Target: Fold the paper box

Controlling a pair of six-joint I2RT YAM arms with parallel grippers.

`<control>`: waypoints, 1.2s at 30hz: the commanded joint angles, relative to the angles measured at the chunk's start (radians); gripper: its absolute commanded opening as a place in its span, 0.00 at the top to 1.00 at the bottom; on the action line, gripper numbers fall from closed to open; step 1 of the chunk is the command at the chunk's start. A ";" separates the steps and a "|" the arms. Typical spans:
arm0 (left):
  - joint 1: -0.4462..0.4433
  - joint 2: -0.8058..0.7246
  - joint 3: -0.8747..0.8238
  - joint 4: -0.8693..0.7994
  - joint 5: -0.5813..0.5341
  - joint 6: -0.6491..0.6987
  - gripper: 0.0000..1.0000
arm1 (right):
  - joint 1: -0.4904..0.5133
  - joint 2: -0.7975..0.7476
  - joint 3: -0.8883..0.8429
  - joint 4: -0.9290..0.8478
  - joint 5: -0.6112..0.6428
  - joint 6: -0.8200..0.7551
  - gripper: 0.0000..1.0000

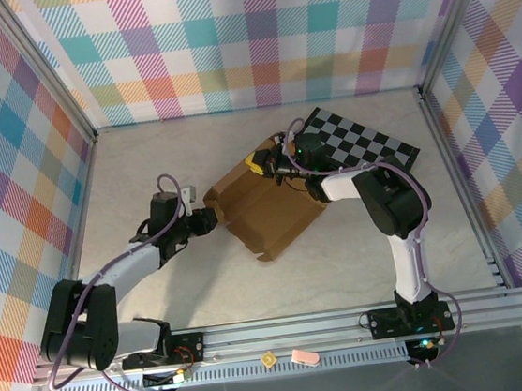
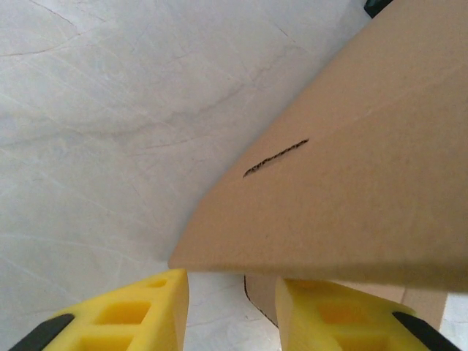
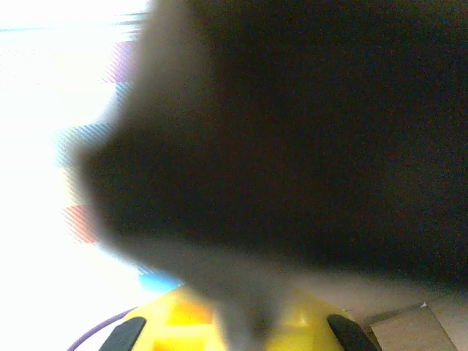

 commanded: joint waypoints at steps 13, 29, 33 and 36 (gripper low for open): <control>-0.048 0.080 0.067 0.117 0.023 0.061 0.63 | 0.003 0.046 0.069 -0.033 0.014 0.012 1.00; -0.034 0.056 0.106 -0.008 0.070 0.177 0.62 | -0.017 0.060 0.146 -0.138 -0.055 -0.013 1.00; -0.016 0.083 0.119 0.021 0.170 0.213 0.62 | -0.018 0.055 0.154 -0.158 -0.083 -0.015 1.00; -0.016 0.119 0.132 0.048 0.238 0.211 0.63 | -0.019 0.058 0.159 -0.158 -0.088 -0.012 1.00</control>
